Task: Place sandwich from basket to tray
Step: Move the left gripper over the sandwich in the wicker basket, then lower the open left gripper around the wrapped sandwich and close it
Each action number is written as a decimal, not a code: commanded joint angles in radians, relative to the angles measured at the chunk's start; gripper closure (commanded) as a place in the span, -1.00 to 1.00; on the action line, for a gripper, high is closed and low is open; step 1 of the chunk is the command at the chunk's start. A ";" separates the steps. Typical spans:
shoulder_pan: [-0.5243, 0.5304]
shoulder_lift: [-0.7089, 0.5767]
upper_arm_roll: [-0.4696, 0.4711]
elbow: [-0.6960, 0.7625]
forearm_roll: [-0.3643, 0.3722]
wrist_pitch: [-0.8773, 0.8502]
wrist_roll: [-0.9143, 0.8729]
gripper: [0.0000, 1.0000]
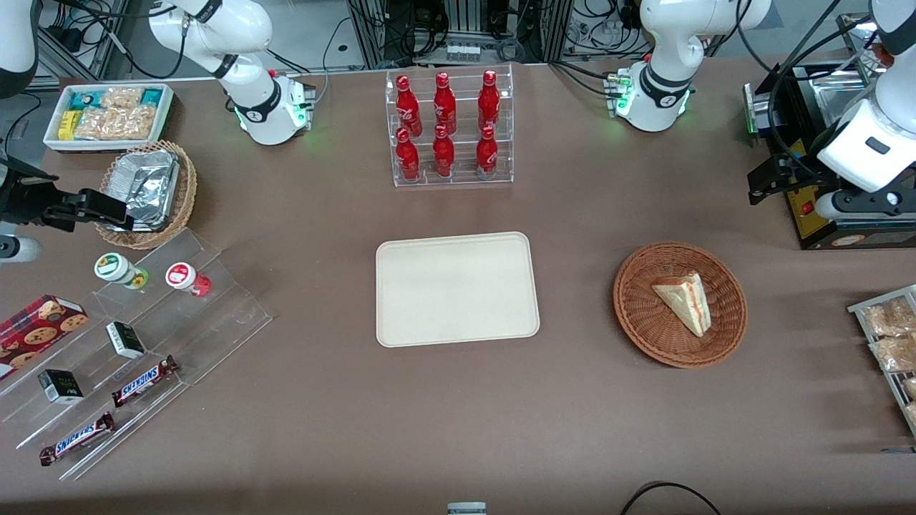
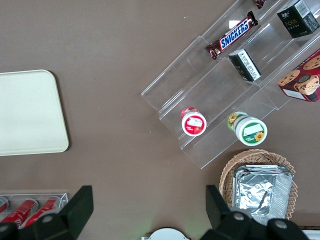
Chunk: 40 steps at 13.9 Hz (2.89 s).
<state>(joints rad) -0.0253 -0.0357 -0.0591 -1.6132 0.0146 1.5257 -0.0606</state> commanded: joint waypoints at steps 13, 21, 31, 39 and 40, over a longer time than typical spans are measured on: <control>-0.007 -0.007 0.025 -0.569 0.005 0.664 -0.137 -1.00; -0.004 0.190 0.025 -0.603 0.007 0.919 -0.479 -1.00; -0.007 0.299 0.027 -0.616 0.007 0.999 -0.496 -1.00; -0.005 0.294 0.025 -0.606 0.008 0.992 -0.489 1.00; -0.005 0.275 0.025 -0.602 0.008 0.981 -0.489 1.00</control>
<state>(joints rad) -0.0245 0.2736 -0.0369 -2.2182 0.0150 2.5110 -0.5346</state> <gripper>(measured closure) 0.661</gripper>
